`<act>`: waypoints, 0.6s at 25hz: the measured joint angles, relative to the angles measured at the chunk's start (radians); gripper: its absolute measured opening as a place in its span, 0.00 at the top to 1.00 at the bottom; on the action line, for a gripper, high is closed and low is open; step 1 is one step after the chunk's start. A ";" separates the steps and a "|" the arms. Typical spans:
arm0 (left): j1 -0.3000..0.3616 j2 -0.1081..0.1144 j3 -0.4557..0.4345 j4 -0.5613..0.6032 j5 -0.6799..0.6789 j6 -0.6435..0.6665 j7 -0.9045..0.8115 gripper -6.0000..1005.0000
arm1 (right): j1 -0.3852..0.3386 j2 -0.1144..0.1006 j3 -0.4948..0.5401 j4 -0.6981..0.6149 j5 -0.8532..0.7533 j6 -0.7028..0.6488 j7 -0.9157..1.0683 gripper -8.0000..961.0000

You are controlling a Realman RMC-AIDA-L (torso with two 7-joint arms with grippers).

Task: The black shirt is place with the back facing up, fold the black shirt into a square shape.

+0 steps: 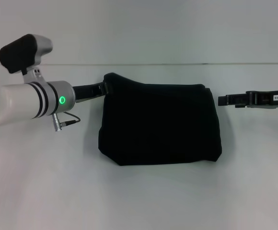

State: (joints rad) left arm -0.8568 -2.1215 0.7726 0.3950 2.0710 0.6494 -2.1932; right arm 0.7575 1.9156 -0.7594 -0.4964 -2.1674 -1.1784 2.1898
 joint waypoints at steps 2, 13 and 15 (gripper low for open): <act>0.014 0.000 0.000 0.006 -0.027 0.003 0.003 0.92 | 0.002 0.000 0.000 -0.004 0.002 0.000 -0.014 0.18; 0.175 -0.034 -0.005 0.235 -0.085 0.155 0.026 0.57 | 0.020 0.038 0.002 -0.009 0.114 -0.032 -0.216 0.29; 0.207 -0.037 -0.033 0.269 -0.100 0.252 0.078 0.46 | 0.032 0.054 0.000 -0.002 0.115 -0.031 -0.274 0.34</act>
State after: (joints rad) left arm -0.6499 -2.1587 0.7396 0.6640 1.9708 0.9010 -2.1150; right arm 0.7897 1.9694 -0.7594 -0.4985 -2.0521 -1.2098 1.9161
